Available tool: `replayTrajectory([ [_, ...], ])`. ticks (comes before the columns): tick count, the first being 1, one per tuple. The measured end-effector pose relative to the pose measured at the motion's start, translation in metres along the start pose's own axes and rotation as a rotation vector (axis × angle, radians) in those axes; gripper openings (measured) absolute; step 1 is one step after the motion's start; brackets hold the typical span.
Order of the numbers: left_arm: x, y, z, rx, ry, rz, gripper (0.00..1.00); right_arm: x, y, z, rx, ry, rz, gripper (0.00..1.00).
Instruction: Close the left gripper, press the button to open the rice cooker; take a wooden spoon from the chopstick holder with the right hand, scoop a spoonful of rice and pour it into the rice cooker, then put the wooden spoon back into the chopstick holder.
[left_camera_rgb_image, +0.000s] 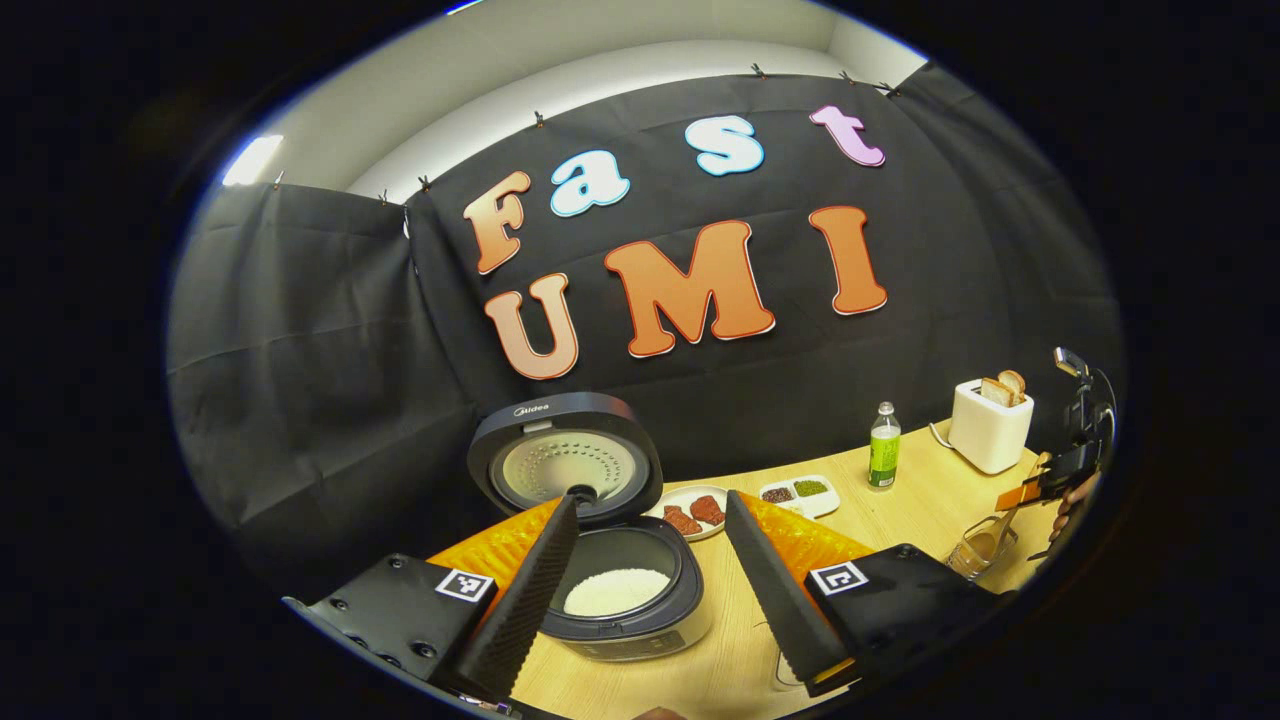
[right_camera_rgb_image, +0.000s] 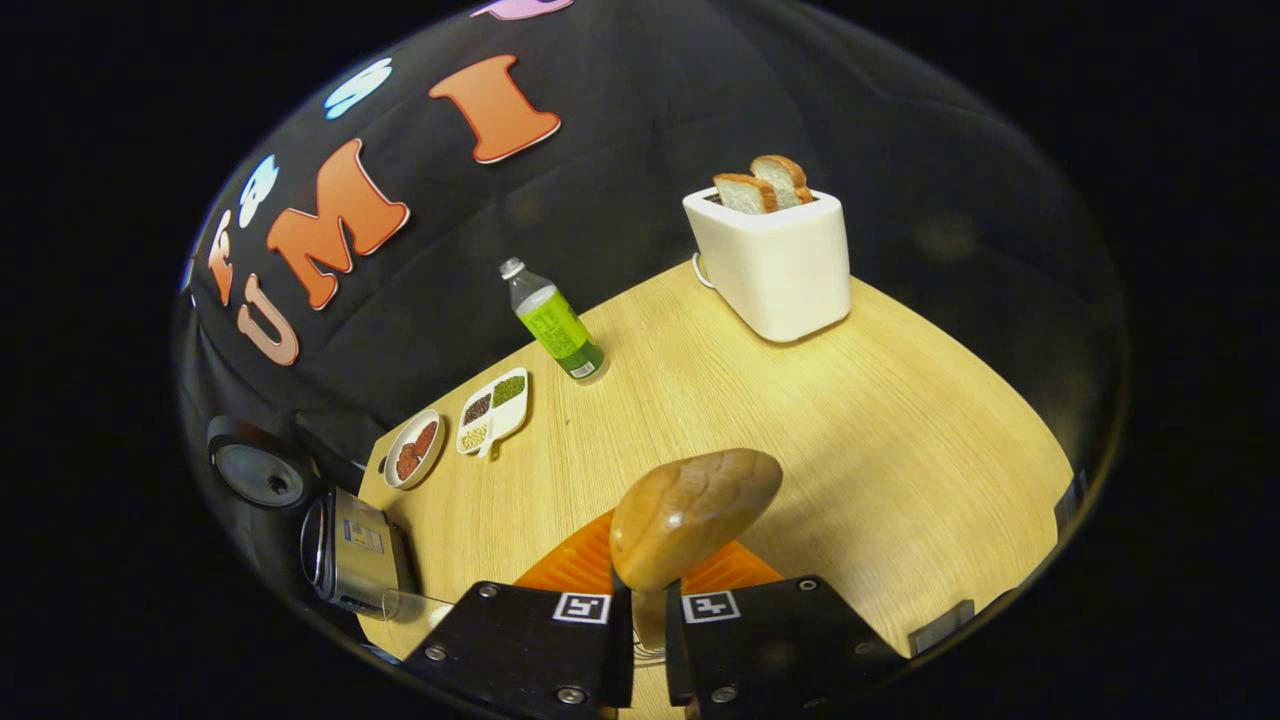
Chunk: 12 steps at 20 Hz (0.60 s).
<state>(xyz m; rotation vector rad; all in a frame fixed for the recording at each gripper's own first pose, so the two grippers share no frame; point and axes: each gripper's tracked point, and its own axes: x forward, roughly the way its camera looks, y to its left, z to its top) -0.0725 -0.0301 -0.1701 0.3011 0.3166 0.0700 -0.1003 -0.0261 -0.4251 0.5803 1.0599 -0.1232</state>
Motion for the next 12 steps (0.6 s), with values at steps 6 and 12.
replayTrajectory([
  [6,0.006,0.013,-0.009,-0.032,-0.007,-0.008,0.99,-0.046,0.02,0.036,-0.01,-0.116,0.025,0.12],
  [12,0.01,0.022,-0.023,-0.057,0.009,-0.034,0.99,-0.095,0.084,0.042,-0.057,-0.163,0.156,0.12],
])
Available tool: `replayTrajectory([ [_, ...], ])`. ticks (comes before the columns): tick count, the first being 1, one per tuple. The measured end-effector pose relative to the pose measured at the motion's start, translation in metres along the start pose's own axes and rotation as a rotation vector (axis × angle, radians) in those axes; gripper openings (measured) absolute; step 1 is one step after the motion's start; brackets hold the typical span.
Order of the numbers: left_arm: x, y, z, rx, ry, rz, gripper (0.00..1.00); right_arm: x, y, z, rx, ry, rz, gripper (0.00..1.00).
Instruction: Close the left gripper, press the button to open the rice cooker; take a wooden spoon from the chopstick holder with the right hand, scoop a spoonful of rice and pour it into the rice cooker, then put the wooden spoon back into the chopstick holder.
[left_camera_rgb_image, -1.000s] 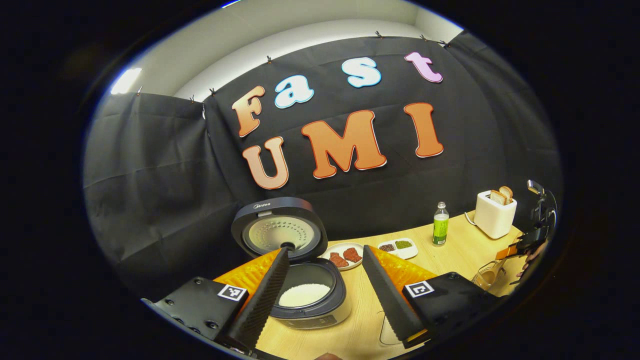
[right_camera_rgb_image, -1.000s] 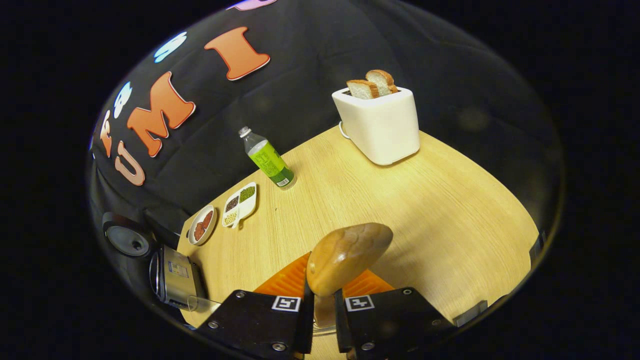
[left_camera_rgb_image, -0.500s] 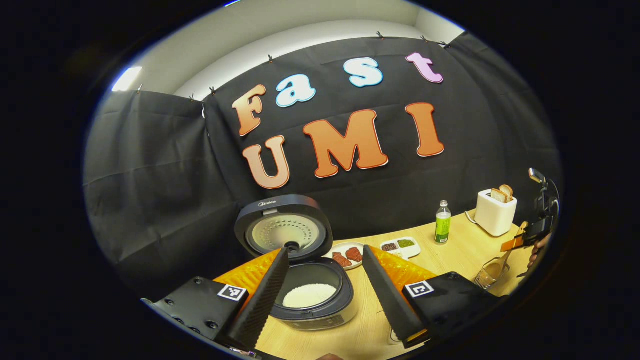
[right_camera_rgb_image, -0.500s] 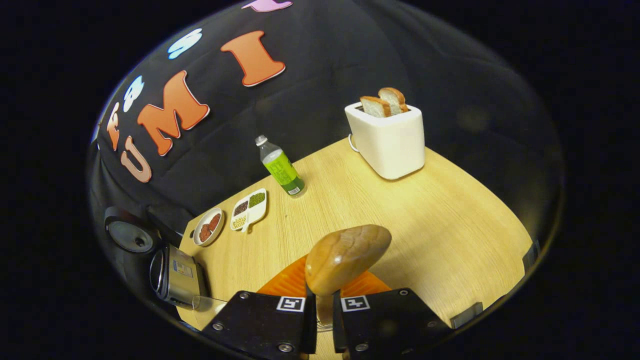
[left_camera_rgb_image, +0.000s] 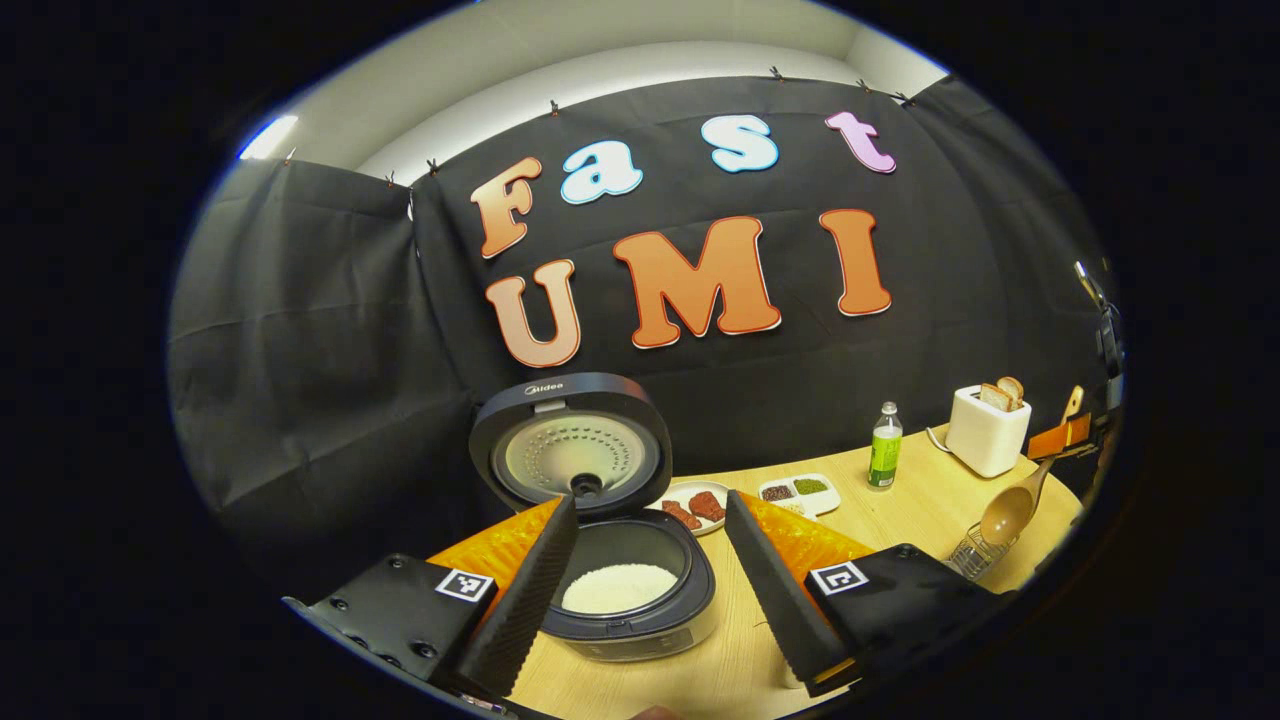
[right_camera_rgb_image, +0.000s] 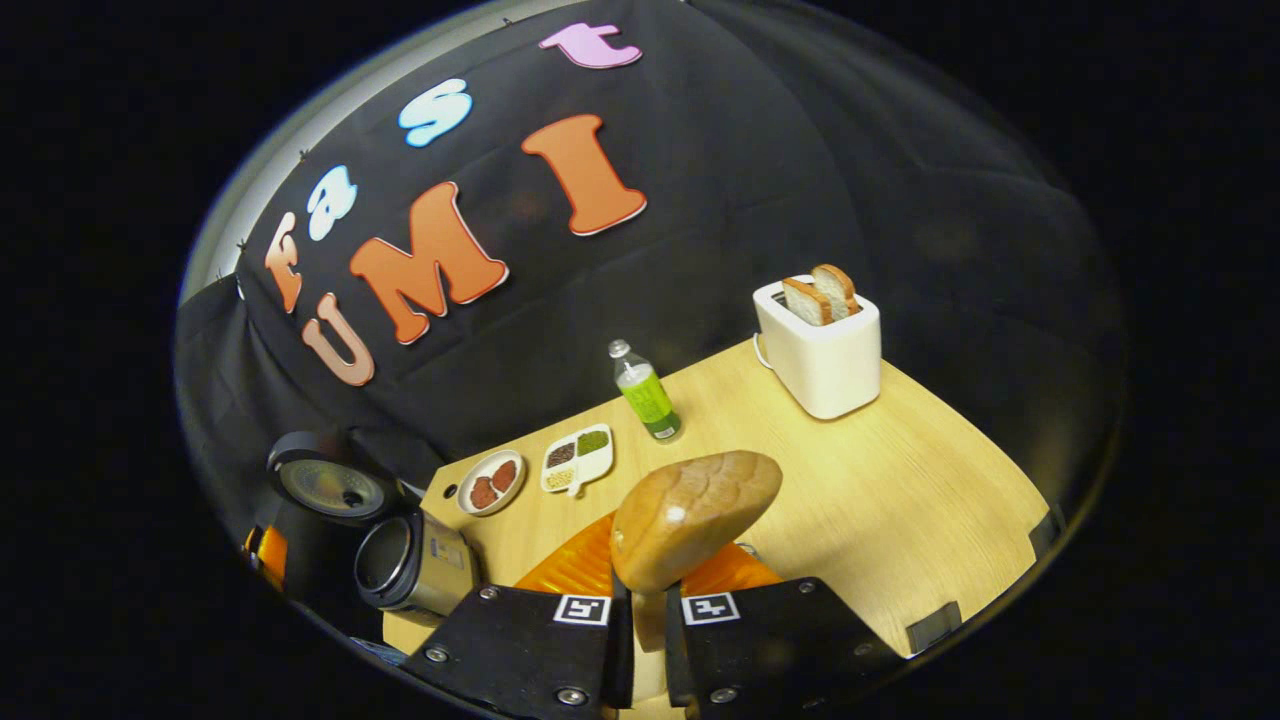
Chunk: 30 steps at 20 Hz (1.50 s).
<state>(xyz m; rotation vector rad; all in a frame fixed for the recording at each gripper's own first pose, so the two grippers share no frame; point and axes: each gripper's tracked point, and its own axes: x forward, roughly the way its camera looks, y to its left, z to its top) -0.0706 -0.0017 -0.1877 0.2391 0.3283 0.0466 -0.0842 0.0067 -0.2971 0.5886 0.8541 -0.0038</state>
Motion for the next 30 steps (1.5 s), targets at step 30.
replayTrajectory([
  [30,0.048,0.085,-0.047,0.017,0.079,-0.153,0.99,0.037,0.023,-0.131,-0.211,-0.083,-0.427,0.12],
])
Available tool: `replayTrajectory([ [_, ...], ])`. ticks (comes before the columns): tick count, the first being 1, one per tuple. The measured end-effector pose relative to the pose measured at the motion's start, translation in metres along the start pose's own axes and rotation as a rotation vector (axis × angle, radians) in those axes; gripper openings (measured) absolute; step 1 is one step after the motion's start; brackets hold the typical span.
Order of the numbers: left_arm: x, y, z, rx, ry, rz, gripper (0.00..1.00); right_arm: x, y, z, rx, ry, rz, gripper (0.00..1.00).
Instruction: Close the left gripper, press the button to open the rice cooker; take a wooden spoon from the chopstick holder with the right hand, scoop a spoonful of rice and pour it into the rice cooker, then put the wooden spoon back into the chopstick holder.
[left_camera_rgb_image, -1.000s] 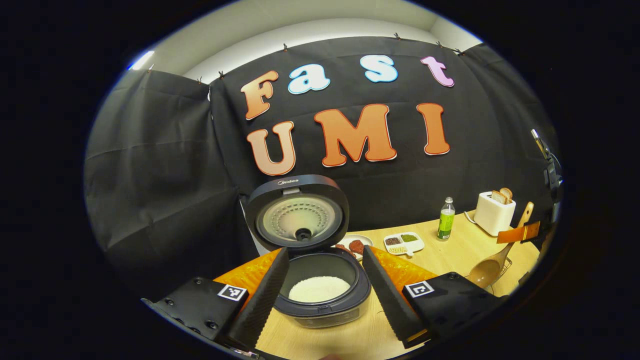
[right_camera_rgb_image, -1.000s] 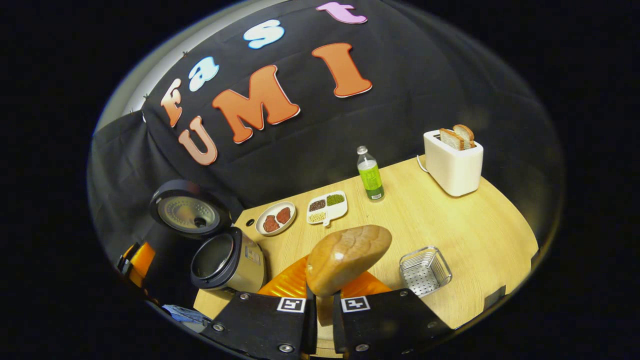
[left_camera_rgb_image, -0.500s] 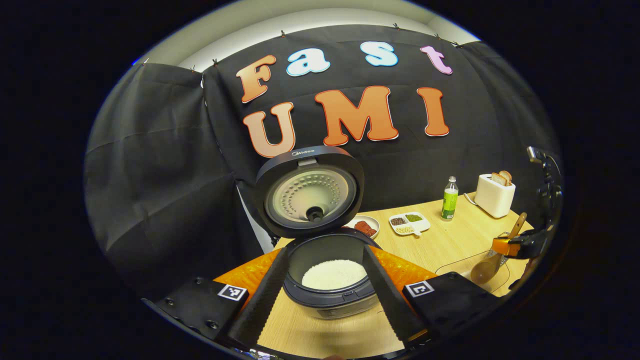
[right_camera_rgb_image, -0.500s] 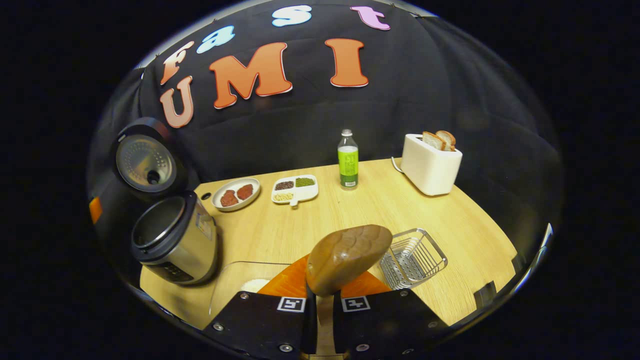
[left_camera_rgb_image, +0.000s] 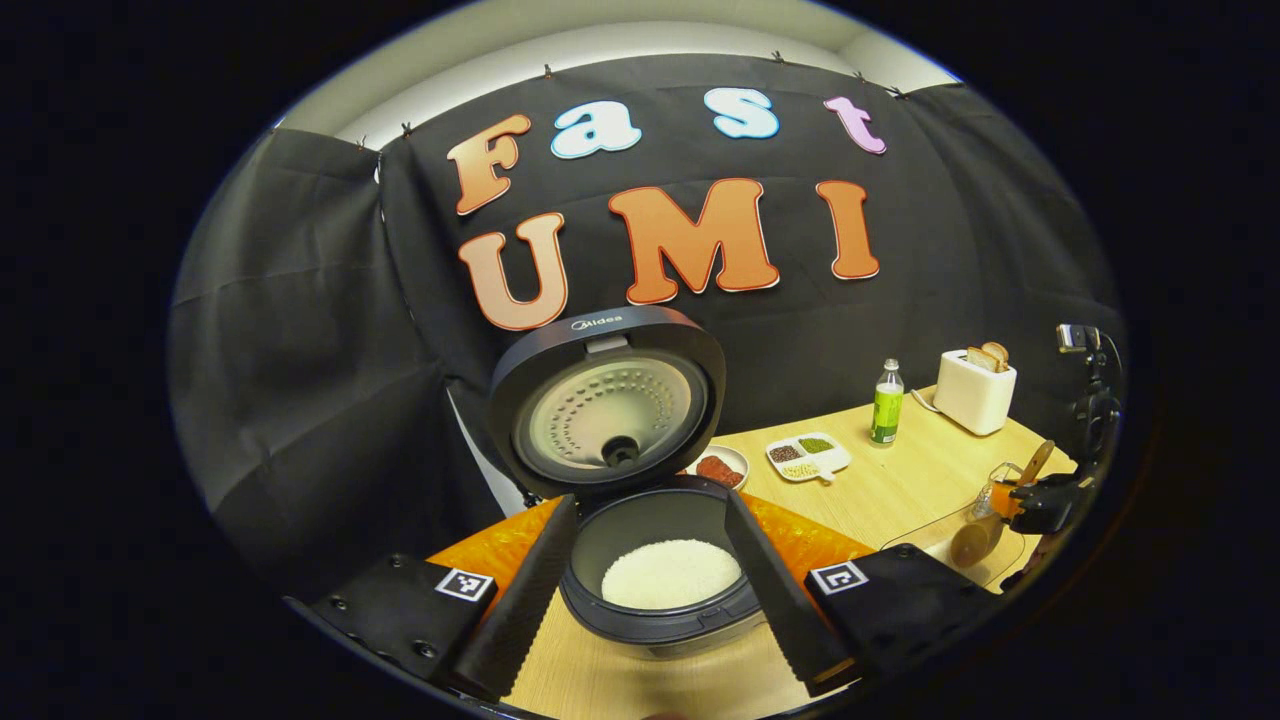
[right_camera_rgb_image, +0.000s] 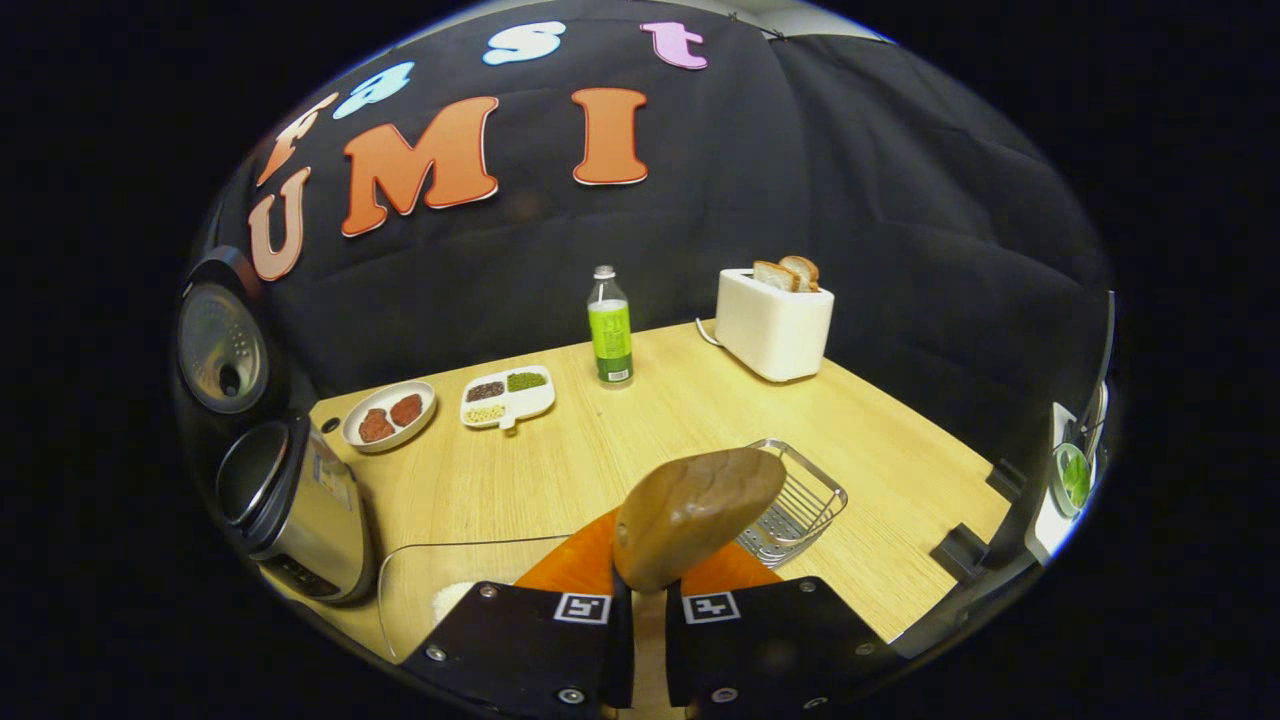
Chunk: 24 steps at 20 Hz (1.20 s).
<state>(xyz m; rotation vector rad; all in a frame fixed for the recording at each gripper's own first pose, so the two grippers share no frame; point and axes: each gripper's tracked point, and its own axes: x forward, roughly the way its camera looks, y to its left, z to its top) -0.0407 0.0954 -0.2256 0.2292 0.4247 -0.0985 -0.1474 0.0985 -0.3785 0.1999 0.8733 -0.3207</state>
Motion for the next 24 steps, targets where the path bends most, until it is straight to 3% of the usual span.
replayTrajectory([
  [4,0.002,0.005,-0.007,-0.004,0.017,0.001,0.99,0.003,0.017,-0.015,-0.12,-0.026,0.008,0.12],
  [9,0.0,0.018,-0.014,-0.026,0.028,0.028,0.99,-0.002,0.047,-0.029,-0.042,0.032,0.07,0.12],
  [14,-0.001,0.018,-0.025,-0.032,0.053,0.031,0.99,-0.021,0.084,-0.038,-0.073,0.03,0.166,0.12],
  [24,0.001,0.024,-0.036,-0.049,0.074,0.033,0.99,-0.033,0.1,-0.045,-0.016,0.027,0.215,0.12],
])
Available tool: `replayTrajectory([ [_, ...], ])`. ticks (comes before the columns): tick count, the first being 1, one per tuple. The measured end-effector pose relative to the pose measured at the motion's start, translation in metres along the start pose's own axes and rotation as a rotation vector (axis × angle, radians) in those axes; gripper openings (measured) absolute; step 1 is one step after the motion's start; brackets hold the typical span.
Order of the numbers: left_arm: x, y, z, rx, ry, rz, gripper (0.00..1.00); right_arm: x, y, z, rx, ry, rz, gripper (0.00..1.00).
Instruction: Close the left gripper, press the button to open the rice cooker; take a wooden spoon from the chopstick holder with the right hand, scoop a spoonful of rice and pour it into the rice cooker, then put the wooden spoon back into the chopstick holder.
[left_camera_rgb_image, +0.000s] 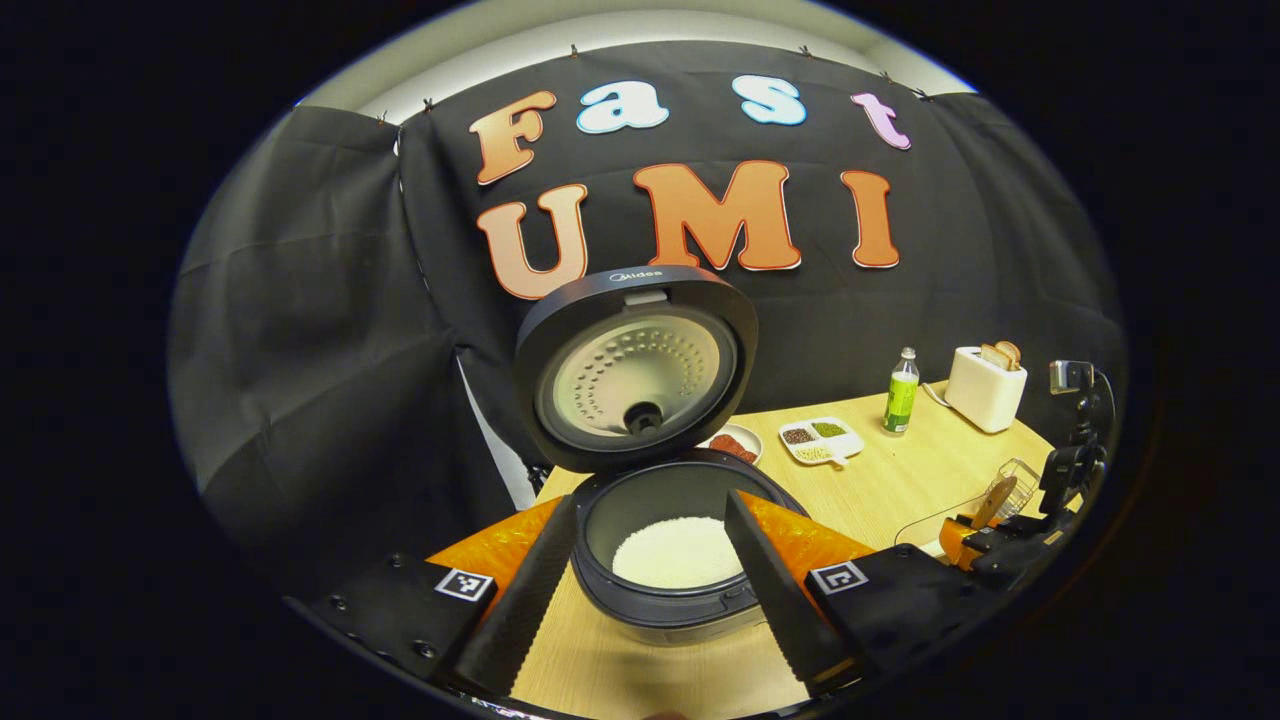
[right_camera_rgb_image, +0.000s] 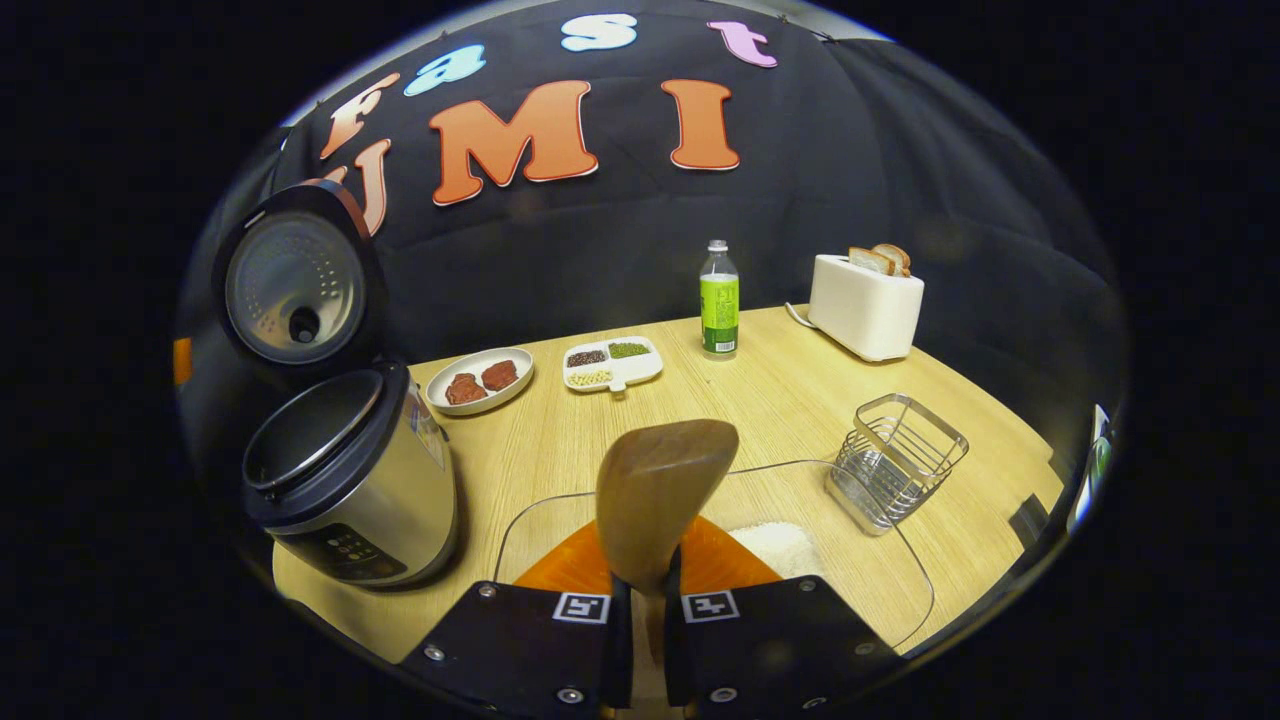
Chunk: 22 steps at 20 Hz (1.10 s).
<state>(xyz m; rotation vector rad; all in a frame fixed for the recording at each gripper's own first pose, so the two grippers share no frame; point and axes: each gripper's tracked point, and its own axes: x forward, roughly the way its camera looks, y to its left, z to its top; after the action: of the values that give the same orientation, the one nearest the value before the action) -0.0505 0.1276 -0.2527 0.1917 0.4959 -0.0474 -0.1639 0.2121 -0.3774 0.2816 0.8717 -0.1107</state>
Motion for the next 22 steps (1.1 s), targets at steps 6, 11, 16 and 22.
replayTrajectory([
  [6,0.005,0.001,-0.001,0.002,0.011,-0.003,0.92,-0.002,0.003,-0.002,0.117,0.023,0.049,0.12],
  [11,0.005,-0.005,-0.004,0.025,0.024,-0.021,0.92,-0.003,0.004,-0.009,0.297,0.073,0.097,0.12],
  [16,0.005,-0.008,-0.004,0.034,0.03,-0.029,0.92,-0.003,0.011,-0.015,0.396,0.118,0.14,0.12],
  [22,0.005,-0.008,-0.005,0.03,0.033,-0.024,0.92,-0.007,0.026,-0.012,0.493,0.153,0.213,0.12],
])
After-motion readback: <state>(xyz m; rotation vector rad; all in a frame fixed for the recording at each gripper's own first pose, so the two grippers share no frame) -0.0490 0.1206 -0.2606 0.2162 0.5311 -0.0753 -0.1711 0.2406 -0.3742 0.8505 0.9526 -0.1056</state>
